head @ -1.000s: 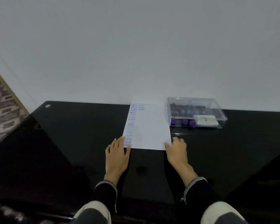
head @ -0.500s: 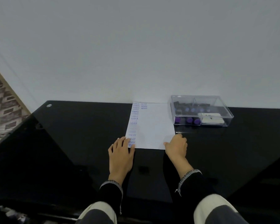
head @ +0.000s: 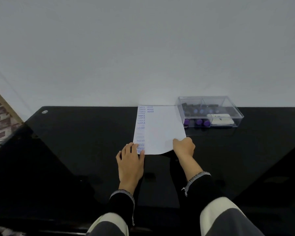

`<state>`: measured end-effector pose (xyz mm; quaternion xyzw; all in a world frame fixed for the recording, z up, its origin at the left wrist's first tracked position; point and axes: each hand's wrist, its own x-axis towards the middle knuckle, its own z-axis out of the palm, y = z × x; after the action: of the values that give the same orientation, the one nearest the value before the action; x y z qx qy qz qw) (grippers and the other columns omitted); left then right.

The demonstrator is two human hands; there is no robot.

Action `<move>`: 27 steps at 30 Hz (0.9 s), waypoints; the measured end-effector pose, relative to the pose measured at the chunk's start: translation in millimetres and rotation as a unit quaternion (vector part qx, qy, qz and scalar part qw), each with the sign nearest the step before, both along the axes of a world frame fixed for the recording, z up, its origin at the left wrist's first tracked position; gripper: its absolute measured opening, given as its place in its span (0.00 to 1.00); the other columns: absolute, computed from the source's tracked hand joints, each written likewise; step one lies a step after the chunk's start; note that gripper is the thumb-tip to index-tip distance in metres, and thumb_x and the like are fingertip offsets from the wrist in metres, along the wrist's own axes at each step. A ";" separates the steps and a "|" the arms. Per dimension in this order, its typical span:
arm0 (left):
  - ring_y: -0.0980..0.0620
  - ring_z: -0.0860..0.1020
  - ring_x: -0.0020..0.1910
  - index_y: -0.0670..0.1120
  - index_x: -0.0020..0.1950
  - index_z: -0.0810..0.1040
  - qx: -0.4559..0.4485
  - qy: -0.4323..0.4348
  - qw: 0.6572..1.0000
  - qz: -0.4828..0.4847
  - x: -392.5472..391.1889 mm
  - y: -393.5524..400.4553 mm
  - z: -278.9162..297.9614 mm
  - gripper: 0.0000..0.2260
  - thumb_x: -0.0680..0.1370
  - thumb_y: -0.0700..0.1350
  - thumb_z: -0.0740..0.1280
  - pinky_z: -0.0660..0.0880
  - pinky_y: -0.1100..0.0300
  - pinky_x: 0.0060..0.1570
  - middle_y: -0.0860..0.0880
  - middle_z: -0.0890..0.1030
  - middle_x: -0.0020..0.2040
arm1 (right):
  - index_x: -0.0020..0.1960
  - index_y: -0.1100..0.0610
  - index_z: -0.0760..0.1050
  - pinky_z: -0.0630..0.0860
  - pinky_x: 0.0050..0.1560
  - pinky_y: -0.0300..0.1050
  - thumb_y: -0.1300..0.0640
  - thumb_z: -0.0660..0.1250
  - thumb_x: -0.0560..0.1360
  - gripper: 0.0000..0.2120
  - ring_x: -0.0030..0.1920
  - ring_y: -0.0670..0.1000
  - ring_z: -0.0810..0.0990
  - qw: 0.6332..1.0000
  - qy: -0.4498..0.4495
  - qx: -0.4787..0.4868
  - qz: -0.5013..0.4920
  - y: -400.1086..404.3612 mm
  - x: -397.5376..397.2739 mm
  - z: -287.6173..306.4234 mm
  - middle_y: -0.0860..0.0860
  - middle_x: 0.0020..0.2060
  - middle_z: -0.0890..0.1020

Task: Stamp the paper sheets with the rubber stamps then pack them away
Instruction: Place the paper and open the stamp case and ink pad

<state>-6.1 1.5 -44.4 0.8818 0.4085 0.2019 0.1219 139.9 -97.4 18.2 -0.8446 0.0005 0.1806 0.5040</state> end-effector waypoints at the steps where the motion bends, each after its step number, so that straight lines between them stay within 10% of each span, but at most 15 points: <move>1: 0.53 0.64 0.71 0.50 0.69 0.69 0.000 0.002 1.000 0.000 -0.5 0.1 -0.6 0.18 0.82 0.55 0.55 0.58 0.51 0.71 0.52 0.68 0.70 | 0.62 0.66 0.68 0.70 0.42 0.45 0.58 0.61 0.77 0.17 0.50 0.58 0.76 1.000 0.005 0.009 -0.005 -2.5 1.1 -1.7 0.59 0.56 0.76; 8: 0.49 0.50 0.77 0.54 0.71 0.65 -0.044 -0.026 0.998 -0.040 -1.9 -2.9 6.3 0.23 0.76 0.57 0.59 0.50 0.49 0.73 0.50 0.55 0.78 | 0.43 0.64 0.74 0.68 0.30 0.41 0.65 0.59 0.73 0.06 0.36 0.52 0.75 0.998 -0.002 0.060 -0.020 -22.1 7.3 -15.3 0.56 0.43 0.79; 12: 0.49 0.47 0.78 0.59 0.71 0.66 0.010 -0.027 0.994 -0.107 -5.6 -3.5 5.2 0.26 0.73 0.59 0.62 0.47 0.46 0.74 0.54 0.54 0.78 | 0.49 0.70 0.75 0.70 0.29 0.40 0.66 0.60 0.73 0.09 0.33 0.50 0.73 0.995 0.014 0.094 -0.018 -29.3 -2.1 -12.4 0.54 0.37 0.77; 20: 0.56 0.76 0.55 0.54 0.53 0.78 0.059 -0.074 0.966 -0.240 -7.5 -8.9 8.5 0.12 0.70 0.46 0.70 0.67 0.46 0.65 0.58 0.79 0.53 | 0.50 0.68 0.76 0.72 0.32 0.43 0.64 0.61 0.73 0.09 0.34 0.51 0.74 0.997 0.015 0.050 0.056 -55.1 -15.6 -15.0 0.57 0.42 0.80; 27: 0.56 0.76 0.49 0.53 0.51 0.79 0.031 -0.011 0.965 -0.262 -26.9 -28.7 24.6 0.07 0.74 0.48 0.67 0.68 0.64 0.47 0.58 0.79 0.51 | 0.48 0.63 0.75 0.72 0.34 0.43 0.60 0.64 0.71 0.07 0.38 0.49 0.75 0.982 -0.080 -0.082 0.151 -80.7 -23.0 -15.0 0.53 0.41 0.78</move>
<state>-33.0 -27.2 -19.8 0.9590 0.1558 0.1854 0.1474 116.9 -178.2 3.3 -0.8851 -0.1526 0.1859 0.3985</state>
